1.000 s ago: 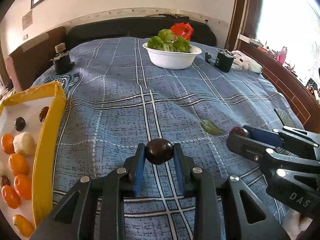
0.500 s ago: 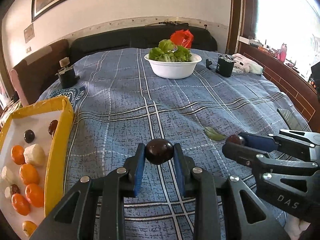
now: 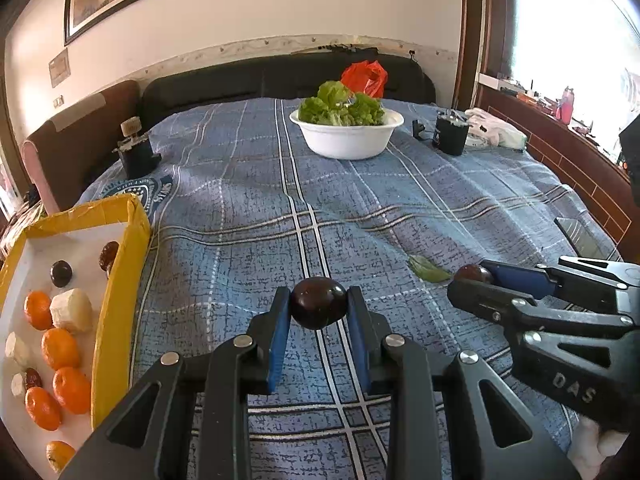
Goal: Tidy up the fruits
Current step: 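Carry both held plums over to the tray, then lower the plums into the tray and open both tools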
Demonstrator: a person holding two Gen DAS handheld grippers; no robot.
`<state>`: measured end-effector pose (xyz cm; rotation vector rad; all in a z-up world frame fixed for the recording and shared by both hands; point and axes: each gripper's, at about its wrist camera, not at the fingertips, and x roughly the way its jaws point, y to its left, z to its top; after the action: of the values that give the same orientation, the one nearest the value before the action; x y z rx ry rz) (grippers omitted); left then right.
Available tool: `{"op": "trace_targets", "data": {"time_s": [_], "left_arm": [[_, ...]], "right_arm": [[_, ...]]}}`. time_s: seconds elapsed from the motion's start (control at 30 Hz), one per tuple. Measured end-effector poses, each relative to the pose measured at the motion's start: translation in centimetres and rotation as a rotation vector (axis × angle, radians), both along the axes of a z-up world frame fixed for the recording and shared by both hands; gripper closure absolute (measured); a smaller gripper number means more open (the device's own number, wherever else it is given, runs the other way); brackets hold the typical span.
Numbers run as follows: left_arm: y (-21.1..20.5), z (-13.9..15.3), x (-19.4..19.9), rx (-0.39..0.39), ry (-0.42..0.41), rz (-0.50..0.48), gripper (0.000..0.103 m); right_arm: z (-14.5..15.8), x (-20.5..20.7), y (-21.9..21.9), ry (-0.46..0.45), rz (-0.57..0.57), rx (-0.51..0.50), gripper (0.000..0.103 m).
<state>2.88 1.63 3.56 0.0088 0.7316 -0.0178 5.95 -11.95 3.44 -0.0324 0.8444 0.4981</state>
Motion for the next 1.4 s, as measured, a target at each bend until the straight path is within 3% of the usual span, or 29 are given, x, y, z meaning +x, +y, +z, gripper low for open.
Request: {"op": "trace_targets", "data": {"time_s": [0.27,0.4,0.6,1.0,1.27,1.4], "left_arm": [[1.4,3.2,-3.2,-0.054,-0.056,-0.01,0.076],[3.9,4.5,-4.9,-0.081,-0.059,0.016,0.076],[10.1,5.1,-8.1,-0.106,-0.057,0.132,0.076],[21.9,2.3,-14.2,-0.083,-0.026,0.414,0.076],[23.7,0.4,-14.5,-0.092,0.009,0.446,0.076],[24.2,0.0,-14.6,-0.071,0.011,0.459,0.076]], "right_arm": [[2.1,-0.9,-0.2,-0.01,-0.061,0.033,0.071],[3.8,-3.3,2.3,-0.023,-0.006,0.077,0.071],[5.2,-7.4,7.9,-0.044,0.131,0.117,0.071],[4.2,-11.8,17.1,0.015,0.359,0.099,0.07],[2.5,-12.9,21.8,0.074,0.46,0.081,0.07],[1.7,-12.9,22.9,0.153,0.503,0.121,0.07]]}}
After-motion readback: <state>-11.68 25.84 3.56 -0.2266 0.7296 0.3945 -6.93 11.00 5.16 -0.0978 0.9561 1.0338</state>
